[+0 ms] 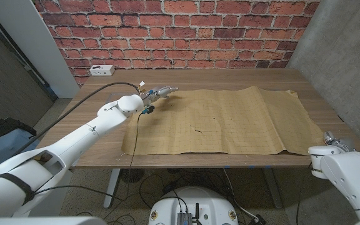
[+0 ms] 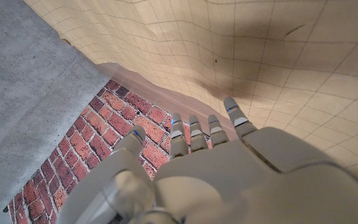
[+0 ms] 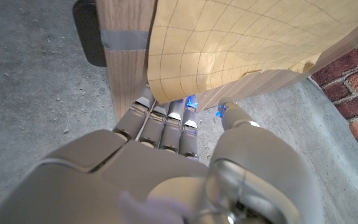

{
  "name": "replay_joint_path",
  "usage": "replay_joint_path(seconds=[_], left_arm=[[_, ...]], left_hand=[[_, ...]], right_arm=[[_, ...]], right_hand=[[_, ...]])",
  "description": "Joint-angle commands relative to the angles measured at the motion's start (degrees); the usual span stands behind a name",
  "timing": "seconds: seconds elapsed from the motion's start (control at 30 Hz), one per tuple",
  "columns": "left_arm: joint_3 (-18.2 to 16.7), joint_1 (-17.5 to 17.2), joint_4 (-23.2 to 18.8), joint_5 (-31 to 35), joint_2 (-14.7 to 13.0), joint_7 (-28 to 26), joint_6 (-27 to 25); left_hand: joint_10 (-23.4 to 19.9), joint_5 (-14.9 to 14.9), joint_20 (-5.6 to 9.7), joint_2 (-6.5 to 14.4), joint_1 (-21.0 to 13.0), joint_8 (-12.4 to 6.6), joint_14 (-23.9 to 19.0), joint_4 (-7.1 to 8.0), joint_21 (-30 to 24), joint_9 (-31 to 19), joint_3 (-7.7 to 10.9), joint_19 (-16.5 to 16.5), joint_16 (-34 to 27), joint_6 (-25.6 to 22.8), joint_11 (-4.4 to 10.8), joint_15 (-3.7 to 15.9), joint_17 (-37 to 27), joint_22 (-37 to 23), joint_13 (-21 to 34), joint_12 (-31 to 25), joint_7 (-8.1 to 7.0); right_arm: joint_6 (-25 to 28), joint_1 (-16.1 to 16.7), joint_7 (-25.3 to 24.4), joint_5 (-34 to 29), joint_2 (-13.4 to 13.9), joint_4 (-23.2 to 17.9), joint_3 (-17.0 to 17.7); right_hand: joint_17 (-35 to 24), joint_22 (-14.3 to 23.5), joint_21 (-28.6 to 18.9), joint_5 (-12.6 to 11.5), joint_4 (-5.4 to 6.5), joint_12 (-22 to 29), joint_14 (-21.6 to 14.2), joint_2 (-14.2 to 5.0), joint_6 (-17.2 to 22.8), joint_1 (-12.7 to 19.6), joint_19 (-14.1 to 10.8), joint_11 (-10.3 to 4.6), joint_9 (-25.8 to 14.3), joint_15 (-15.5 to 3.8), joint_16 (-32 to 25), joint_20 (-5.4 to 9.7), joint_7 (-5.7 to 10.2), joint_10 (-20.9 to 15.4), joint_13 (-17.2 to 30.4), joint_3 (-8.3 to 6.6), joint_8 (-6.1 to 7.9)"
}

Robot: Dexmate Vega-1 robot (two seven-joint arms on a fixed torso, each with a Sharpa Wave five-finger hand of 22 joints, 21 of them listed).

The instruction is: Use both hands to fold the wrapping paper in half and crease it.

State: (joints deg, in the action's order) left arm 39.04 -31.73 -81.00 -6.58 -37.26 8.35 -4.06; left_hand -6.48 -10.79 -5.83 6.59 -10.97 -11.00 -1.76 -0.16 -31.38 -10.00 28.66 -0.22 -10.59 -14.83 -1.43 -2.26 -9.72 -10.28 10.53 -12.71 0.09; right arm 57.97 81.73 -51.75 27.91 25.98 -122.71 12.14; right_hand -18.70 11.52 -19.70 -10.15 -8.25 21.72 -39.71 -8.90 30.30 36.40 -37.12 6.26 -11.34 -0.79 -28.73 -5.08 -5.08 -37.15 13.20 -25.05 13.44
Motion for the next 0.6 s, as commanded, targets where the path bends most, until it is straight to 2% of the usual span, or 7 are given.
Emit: replay_joint_path(seconds=[0.03, 0.17, 0.27, 0.3, 0.37, 0.47, 0.6], left_arm=[[0.0, 0.2, 0.6, -0.2, 0.2, -0.1, 0.0], [0.0, 0.2, 0.7, -0.2, 0.3, 0.0, 0.0], [0.1, 0.3, 0.7, -0.3, 0.3, 0.1, 0.0], [0.1, 0.3, 0.8, -0.3, 0.3, 0.1, 0.1], [0.1, 0.2, 0.8, -0.3, 0.3, 0.1, 0.2], [0.0, 0.2, 0.6, -0.2, 0.2, 0.0, 0.3], [0.1, 0.1, 0.4, -0.2, 0.1, 0.0, 0.0]], left_hand=[[-0.1, 0.1, -0.12, 0.0, 0.1, 0.07, -0.1, -0.26, 0.3, -0.3, 0.09, 0.4, 0.1, 0.1, -0.03, 0.33, -0.2, -0.1, 0.1, 0.1, -0.09], [-0.1, 0.1, -0.12, 0.1, 0.1, 0.13, -0.1, -0.24, 0.4, -0.3, 0.11, 0.5, 0.1, 0.2, 0.10, 0.34, -0.2, -0.1, 0.1, 0.1, -0.10], [0.0, 0.1, -0.11, 0.1, 0.1, 0.16, -0.1, -0.24, 0.4, -0.3, 0.13, 0.5, 0.1, 0.2, 0.01, 0.36, -0.2, -0.1, 0.1, 0.2, -0.10], [0.0, 0.1, -0.09, 0.1, 0.1, 0.18, -0.1, -0.23, 0.4, -0.3, 0.13, 0.5, 0.1, 0.3, -0.07, 0.41, -0.2, -0.1, 0.1, 0.2, -0.13], [0.0, 0.1, -0.16, 0.1, 0.2, 0.19, 0.0, -0.23, 0.5, -0.3, 0.14, 0.5, 0.1, 0.3, -0.02, 0.35, -0.2, -0.1, 0.1, 0.2, -0.11], [0.0, 0.1, -0.14, 0.1, 0.2, 0.21, 0.0, -0.22, 0.5, -0.3, 0.15, 0.5, 0.1, 0.3, 0.00, 0.34, -0.2, -0.1, 0.1, 0.3, -0.15], [0.0, 0.1, -0.14, 0.1, 0.2, 0.25, 0.0, -0.20, 0.6, -0.3, 0.16, 0.6, 0.1, 0.3, 0.07, 0.36, -0.2, -0.1, 0.1, 0.3, -0.18]], right_arm=[[-8.9, 3.2, 6.2, 1.9, 1.7, -1.0, 1.8], [-8.5, 3.1, 7.4, 3.1, 3.3, -1.1, 1.9], [-5.9, 2.2, 6.4, 2.7, 5.0, -1.3, 0.7], [-3.3, 1.3, 5.3, 2.4, 5.8, -1.4, -0.2], [2.3, -1.0, 3.5, 2.3, 6.8, -1.5, -1.6], [8.7, -3.8, 2.4, 2.6, 7.2, -1.2, -2.9], [15.2, -7.0, 1.5, 2.2, 6.9, -0.5, -4.2]], right_hand=[[-3.7, 0.1, -2.0, 0.2, -0.32, 2.9, -7.0, 0.69, 3.1, 1.2, -3.8, 0.41, -0.3, -1.09, -5.1, -0.18, -0.76, -4.4, 1.1, 1.26, 0.40], [-4.9, 0.3, -3.4, 0.2, 1.56, 5.5, -11.1, 3.27, 6.3, -2.8, -5.9, 1.01, -0.3, -1.06, -6.7, -0.68, -1.79, -8.8, 1.7, 4.62, 0.62], [-5.4, 0.3, -3.7, -0.2, 0.56, 5.7, -10.6, 4.96, 5.7, -2.3, -6.2, 0.26, -0.3, -1.78, -6.7, -0.56, -1.14, -8.4, 2.0, 5.37, -0.01], [-6.6, 0.4, -4.1, -0.9, -1.37, 5.6, -10.2, 5.40, 4.6, 1.1, -6.6, -0.46, -0.4, -3.04, -7.4, -0.34, -0.41, -7.0, 2.4, 4.86, -0.72], [-9.2, 0.6, -4.6, -1.7, -2.87, 5.7, -7.6, 6.20, 1.9, 9.4, -6.2, -2.08, -0.6, -4.47, -8.3, 0.53, 0.81, -3.4, 3.4, 3.69, -2.00], [-12.4, 0.9, -5.3, -2.3, -2.88, 5.7, -4.8, 5.47, 0.2, 18.7, -5.3, -3.40, -1.2, -7.12, -9.5, 1.99, 1.98, 0.0, 4.0, 2.20, -2.23], [-13.2, 1.1, -6.7, -2.2, -2.83, 6.1, -5.2, 5.27, 0.4, 24.4, -7.0, -4.08, -1.5, -8.51, -10.2, 3.64, 2.49, 0.6, 4.1, 1.56, -1.84]])
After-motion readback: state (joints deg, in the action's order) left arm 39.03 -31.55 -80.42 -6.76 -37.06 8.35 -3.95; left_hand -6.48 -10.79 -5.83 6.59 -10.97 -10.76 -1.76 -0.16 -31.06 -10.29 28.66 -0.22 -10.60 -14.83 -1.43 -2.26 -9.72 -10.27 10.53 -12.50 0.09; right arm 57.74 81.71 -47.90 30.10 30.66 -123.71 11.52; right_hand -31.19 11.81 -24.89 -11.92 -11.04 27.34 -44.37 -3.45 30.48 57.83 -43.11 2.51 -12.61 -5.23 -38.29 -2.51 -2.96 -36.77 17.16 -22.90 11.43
